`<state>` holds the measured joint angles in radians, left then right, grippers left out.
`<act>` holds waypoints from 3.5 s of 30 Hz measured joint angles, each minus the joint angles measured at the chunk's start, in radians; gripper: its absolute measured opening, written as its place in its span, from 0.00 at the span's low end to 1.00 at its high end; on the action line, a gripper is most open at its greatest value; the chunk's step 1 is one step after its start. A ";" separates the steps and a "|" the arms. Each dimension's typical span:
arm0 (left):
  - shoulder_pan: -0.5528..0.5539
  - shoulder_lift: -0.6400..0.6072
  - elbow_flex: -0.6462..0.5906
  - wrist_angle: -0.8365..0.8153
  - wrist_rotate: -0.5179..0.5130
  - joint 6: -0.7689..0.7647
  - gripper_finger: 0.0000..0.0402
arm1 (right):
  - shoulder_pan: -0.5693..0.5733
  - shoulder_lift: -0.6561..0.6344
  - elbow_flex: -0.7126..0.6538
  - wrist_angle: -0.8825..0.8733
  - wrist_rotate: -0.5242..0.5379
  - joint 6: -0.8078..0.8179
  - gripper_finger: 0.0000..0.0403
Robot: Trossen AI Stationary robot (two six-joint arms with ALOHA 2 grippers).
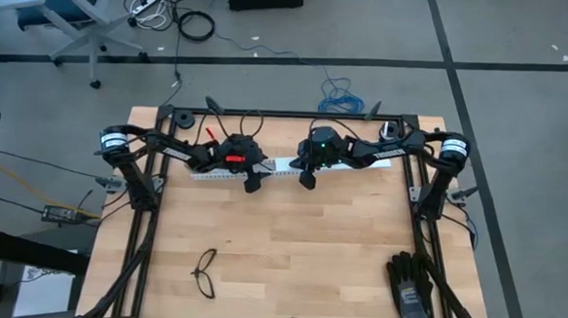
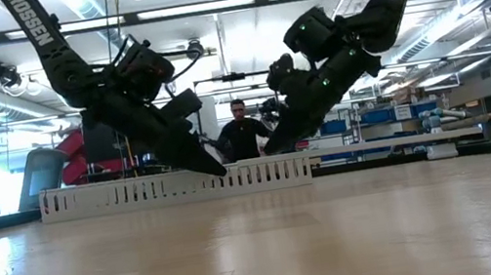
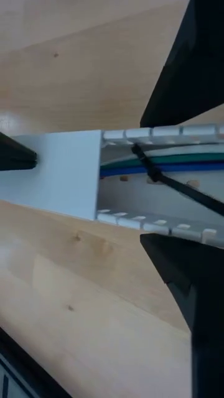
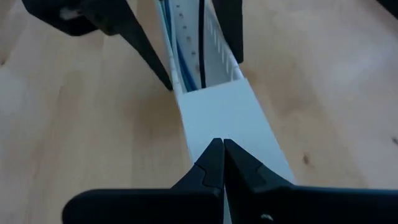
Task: Ziptie cables
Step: Close the white cable duct lid
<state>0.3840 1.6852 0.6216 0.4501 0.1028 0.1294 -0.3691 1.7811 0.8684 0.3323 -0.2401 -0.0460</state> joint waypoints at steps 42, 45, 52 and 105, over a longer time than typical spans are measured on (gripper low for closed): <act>0.000 0.006 0.000 0.002 0.014 -0.003 0.68 | 0.014 0.045 0.223 -0.315 -0.037 -0.088 0.00; 0.000 0.006 0.000 0.002 0.014 -0.006 0.68 | 0.014 0.062 0.216 -0.317 -0.034 -0.086 0.00; 0.000 0.006 0.000 0.002 -0.001 -0.005 0.69 | 0.014 0.063 0.210 -0.274 -0.033 -0.078 0.00; -0.007 -0.024 0.002 -0.008 0.109 -0.079 0.82 | 0.010 0.060 0.249 -0.181 -0.127 -0.089 0.00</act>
<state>0.3772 1.6609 0.6231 0.4423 0.2116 0.0501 -0.3592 1.8412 1.1179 0.1513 -0.3676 -0.1345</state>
